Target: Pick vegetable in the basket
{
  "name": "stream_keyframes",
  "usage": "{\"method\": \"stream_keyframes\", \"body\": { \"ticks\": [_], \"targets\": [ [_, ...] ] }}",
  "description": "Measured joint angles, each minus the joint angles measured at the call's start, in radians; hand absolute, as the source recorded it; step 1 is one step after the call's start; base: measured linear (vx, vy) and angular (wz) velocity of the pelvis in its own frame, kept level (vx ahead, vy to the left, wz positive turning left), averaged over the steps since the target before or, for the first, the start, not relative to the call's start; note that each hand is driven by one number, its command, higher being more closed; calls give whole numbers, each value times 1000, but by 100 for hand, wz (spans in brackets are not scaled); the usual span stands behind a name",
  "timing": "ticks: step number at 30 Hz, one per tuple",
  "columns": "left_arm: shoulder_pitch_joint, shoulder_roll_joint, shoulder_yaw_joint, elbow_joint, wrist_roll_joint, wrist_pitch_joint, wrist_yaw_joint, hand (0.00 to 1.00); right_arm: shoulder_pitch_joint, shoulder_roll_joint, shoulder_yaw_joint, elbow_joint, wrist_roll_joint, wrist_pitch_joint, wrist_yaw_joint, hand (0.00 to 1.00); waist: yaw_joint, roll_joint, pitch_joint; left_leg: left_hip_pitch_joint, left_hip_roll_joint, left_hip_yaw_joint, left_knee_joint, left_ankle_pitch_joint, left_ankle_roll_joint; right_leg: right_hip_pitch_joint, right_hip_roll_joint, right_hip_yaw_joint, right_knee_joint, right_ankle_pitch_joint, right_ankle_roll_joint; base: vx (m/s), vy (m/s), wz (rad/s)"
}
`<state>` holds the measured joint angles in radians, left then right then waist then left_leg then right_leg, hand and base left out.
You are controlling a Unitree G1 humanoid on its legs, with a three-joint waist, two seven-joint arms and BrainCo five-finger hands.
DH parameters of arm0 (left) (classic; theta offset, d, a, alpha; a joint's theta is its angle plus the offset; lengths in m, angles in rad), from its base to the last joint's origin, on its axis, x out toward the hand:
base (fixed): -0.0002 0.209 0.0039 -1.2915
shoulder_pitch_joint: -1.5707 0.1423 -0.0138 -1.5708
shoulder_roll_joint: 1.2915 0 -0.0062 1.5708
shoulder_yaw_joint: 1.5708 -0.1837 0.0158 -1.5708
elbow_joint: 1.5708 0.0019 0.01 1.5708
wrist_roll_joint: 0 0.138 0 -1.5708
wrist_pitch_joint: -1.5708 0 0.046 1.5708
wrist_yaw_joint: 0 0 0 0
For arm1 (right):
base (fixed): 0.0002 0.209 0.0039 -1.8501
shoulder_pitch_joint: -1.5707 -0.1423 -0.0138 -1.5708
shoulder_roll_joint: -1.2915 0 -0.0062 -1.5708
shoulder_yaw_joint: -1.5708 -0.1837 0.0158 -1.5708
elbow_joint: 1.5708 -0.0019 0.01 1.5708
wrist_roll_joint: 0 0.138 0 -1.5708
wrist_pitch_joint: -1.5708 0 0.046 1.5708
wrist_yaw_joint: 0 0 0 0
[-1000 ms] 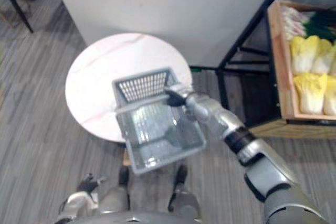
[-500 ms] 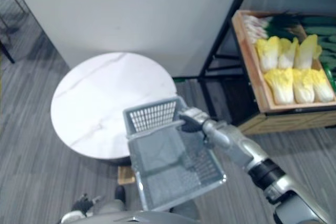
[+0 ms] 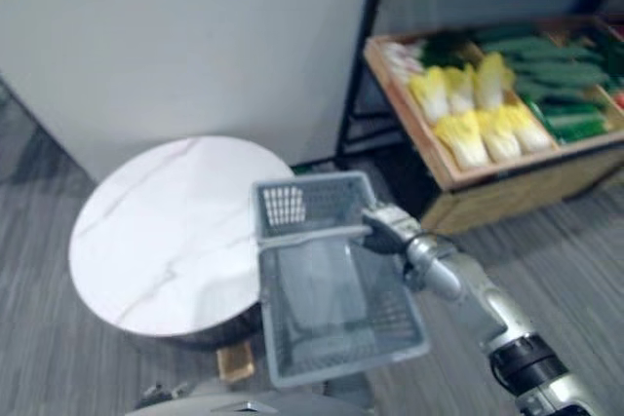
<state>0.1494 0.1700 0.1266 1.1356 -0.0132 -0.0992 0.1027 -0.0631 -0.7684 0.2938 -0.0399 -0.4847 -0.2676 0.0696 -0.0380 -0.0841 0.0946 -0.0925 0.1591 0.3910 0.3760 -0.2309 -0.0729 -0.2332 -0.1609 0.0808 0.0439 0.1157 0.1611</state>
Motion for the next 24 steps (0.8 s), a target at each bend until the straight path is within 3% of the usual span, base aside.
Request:
{"method": "stream_keyframes", "body": {
  "ticks": [1,2,3,4,5,6,8,11,12,13,14,15,16,19,21,23,24],
  "targets": [
    [-3,4,-19,-1,10,-1,-1,0,0,1,-1,-1,-13,3,-3,100,-3,4,1,6,-6,19,-24,-4,17,12,-15,-37,-51,-18,-7,-287,206,-134],
    [-21,-4,-42,6,30,-2,-1,0,-6,7,9,-3,-28,8,-4,100,9,39,11,33,24,111,-71,13,50,0,-38,-170,-17,-70,-85,-279,197,-166],
    [-32,-11,-43,11,34,-2,-1,0,-25,5,31,-3,-29,7,-5,100,14,57,26,53,54,182,-80,19,55,-57,-50,-305,235,-86,-195,-255,190,-159],
    [-34,-12,-45,12,34,-2,-1,0,-27,5,33,-3,-29,5,-5,100,11,60,29,62,59,202,-86,20,59,-60,-59,-340,306,-99,-214,-197,213,-168],
    [-31,-7,-67,16,33,1,-2,0,-31,7,45,-1,-29,2,-17,100,15,59,31,116,57,286,-132,42,59,2,-103,-457,471,-148,-241,-101,161,-153],
    [-29,-1,-80,16,33,1,-1,0,-48,12,56,1,-29,-1,-19,100,21,49,25,137,58,341,-150,50,61,42,-115,-494,486,-193,-231,-81,141,-175],
    [-24,9,-83,21,33,3,-1,0,-115,41,81,18,-29,-3,-20,100,40,37,15,147,73,454,-161,64,60,82,-151,-537,502,-225,-223,-108,41,-172],
    [-33,11,-83,37,31,2,-1,0,-152,50,102,21,-27,-6,-30,100,43,32,7,130,109,565,-161,95,54,119,-215,-570,495,-211,-200,-103,-87,-128],
    [-36,17,-82,39,30,2,-1,0,-152,64,108,20,-28,-6,-33,100,43,27,4,116,125,597,-156,113,48,140,-227,-571,444,-187,-157,-96,-269,-112],
    [-41,21,-81,41,30,6,-1,0,-152,75,109,20,-28,-6,-33,100,40,20,-1,100,151,632,-140,129,43,155,-213,-571,345,-184,-68,-101,-317,-99],
    [-45,21,-79,42,30,8,-1,0,-152,78,110,20,-28,-6,-33,100,42,15,-5,96,161,649,-131,141,41,156,-195,-579,302,-197,-37,-102,-385,-101],
    [-52,14,-68,48,31,12,0,0,-155,75,109,21,-29,-4,-33,100,47,35,-5,91,185,678,-129,165,32,170,-151,-587,224,-206,-23,-124,-454,-95],
    [-52,-5,-57,56,32,15,1,0,-154,73,110,22,-30,-3,-33,100,41,64,-8,91,210,697,-132,193,28,176,-108,-587,164,-206,-23,-102,-375,-86],
    [-44,-26,-48,56,37,16,1,0,-127,57,109,22,-45,2,-37,100,11,109,-18,118,265,695,-143,287,24,218,-22,-575,83,-191,-47,-97,-366,-38],
    [-43,-25,-48,52,37,15,1,0,-126,58,109,21,-62,1,-42,100,14,108,-19,132,316,682,-87,341,27,222,8,-536,72,-193,-65,-68,-268,-65],
    [-36,-21,-43,50,37,14,2,0,-126,61,112,25,-65,1,-44,100,16,102,-15,107,348,523,19,400,37,230,24,-470,67,-193,-88,-56,-202,-85],
    [-29,-25,-40,48,36,11,7,0,-130,69,116,29,-65,1,-52,100,22,85,-5,70,292,326,52,301,-38,235,6,-416,54,-188,-97,-61,-51,-117]
  ]
}}
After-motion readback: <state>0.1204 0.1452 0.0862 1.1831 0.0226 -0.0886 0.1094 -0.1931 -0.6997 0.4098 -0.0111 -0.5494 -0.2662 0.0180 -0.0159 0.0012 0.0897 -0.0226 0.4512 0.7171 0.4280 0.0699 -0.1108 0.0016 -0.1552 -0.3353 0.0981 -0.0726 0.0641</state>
